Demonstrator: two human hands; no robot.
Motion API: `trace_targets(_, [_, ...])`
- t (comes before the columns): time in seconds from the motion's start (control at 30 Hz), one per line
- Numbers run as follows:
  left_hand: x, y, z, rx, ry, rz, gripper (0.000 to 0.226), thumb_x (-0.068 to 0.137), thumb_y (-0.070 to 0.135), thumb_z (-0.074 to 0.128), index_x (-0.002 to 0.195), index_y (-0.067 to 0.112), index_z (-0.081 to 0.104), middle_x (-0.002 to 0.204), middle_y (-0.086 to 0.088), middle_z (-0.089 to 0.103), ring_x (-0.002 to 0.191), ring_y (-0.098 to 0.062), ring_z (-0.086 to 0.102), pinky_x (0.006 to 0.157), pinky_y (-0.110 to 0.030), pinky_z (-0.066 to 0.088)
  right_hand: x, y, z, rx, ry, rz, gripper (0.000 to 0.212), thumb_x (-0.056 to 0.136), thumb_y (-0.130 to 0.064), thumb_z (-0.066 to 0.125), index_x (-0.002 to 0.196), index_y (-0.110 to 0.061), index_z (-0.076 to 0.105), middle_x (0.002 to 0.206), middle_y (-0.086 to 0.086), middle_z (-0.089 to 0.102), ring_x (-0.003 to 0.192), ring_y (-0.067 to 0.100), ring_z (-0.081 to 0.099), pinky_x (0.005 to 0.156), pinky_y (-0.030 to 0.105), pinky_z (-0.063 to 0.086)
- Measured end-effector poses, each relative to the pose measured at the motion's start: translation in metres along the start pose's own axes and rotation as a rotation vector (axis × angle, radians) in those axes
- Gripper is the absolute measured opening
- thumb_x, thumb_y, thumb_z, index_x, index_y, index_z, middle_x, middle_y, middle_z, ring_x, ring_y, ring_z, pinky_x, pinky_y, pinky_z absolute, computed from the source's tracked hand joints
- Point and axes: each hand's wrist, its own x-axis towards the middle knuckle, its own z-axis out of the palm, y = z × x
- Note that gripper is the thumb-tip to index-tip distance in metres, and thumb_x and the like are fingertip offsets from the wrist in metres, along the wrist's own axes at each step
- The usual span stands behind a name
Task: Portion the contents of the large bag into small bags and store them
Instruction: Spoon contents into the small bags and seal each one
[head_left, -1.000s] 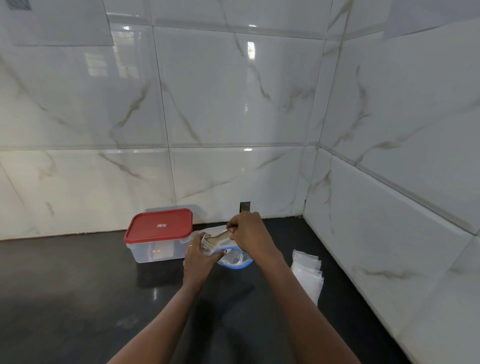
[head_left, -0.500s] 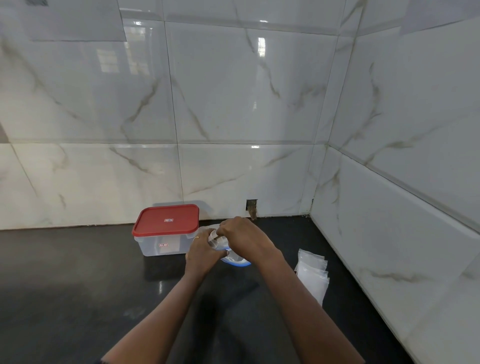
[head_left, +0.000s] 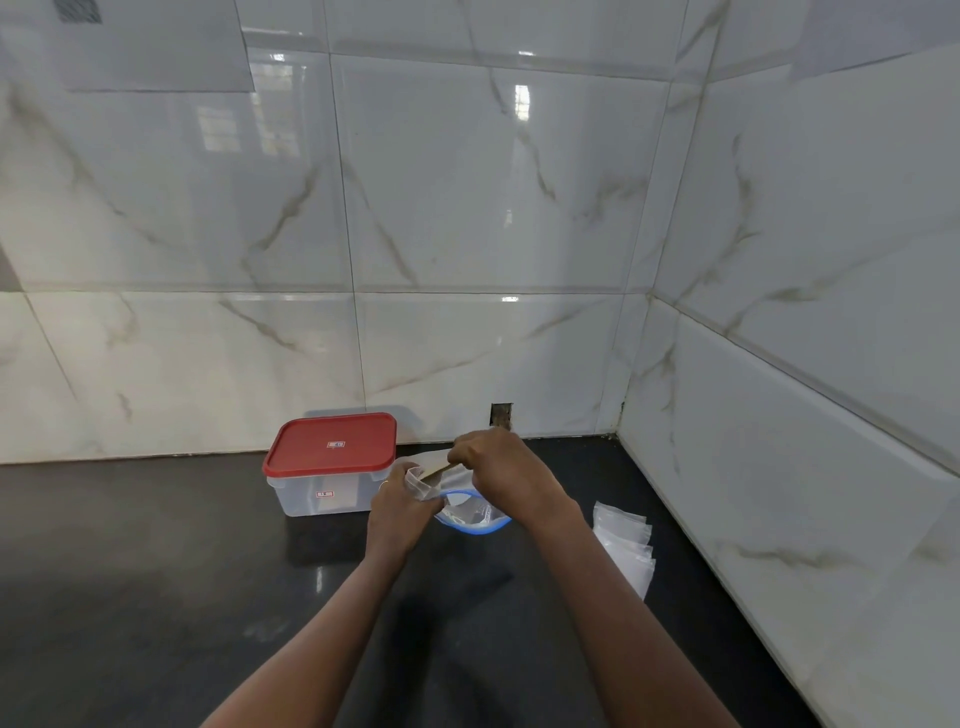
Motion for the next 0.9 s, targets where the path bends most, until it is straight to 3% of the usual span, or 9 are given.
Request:
trace_targets(0.27, [-0.002,0.01,-0.003,-0.003,0.006,-0.013,0.045,0.078,0.016,0.073,0.115,0.009,0.05,0.11,-0.012,0.062,0.085,-0.014,0.05,0.077,-0.025,0.041,-0.008,0.009,0.0,0.164,0.059,0.134,0.039,0.088,0.009,0.047,0.119,-0.006,0.065,0.114,0.011,0.068,0.103,0.022,0.064,0.094,0.03,0.049])
trace_targets(0.47, [-0.004,0.013,-0.008,-0.027,0.016,-0.044,0.045,0.08,0.022,0.071,0.117,0.008,0.049,0.109,-0.008,0.061,0.085,-0.013,0.051,0.075,-0.023,0.041,-0.021,0.024,-0.019,0.248,0.278,0.355,0.027,0.09,-0.001,0.053,0.107,-0.007,0.072,0.099,0.013,0.073,0.088,0.022,0.068,0.088,0.029,0.052])
trace_targets(0.67, [0.001,0.016,-0.011,-0.037,0.054,-0.073,0.043,0.081,0.029,0.069,0.115,0.01,0.05,0.105,-0.006,0.06,0.085,-0.014,0.05,0.072,-0.026,0.04,-0.029,0.037,-0.007,0.174,0.123,0.435,0.026,0.091,-0.006,0.054,0.108,-0.011,0.072,0.1,0.01,0.072,0.088,0.02,0.066,0.084,0.026,0.052])
trace_targets(0.8, [-0.001,0.014,-0.011,-0.037,0.061,-0.053,0.042,0.082,0.032,0.068,0.114,0.011,0.051,0.103,-0.005,0.06,0.085,-0.016,0.052,0.071,-0.026,0.041,-0.021,0.022,0.027,0.112,0.025,0.388,0.033,0.092,-0.003,0.047,0.116,-0.013,0.067,0.106,0.011,0.069,0.095,0.022,0.063,0.078,0.026,0.046])
trace_targets(0.9, [-0.004,0.012,-0.013,-0.06,0.061,-0.019,0.039,0.083,0.032,0.066,0.113,0.011,0.052,0.096,0.0,0.056,0.084,-0.017,0.052,0.071,-0.025,0.04,-0.009,0.015,0.065,0.122,-0.072,0.38,0.033,0.094,-0.004,0.046,0.123,-0.008,0.061,0.114,0.014,0.064,0.103,0.024,0.062,0.086,0.028,0.048])
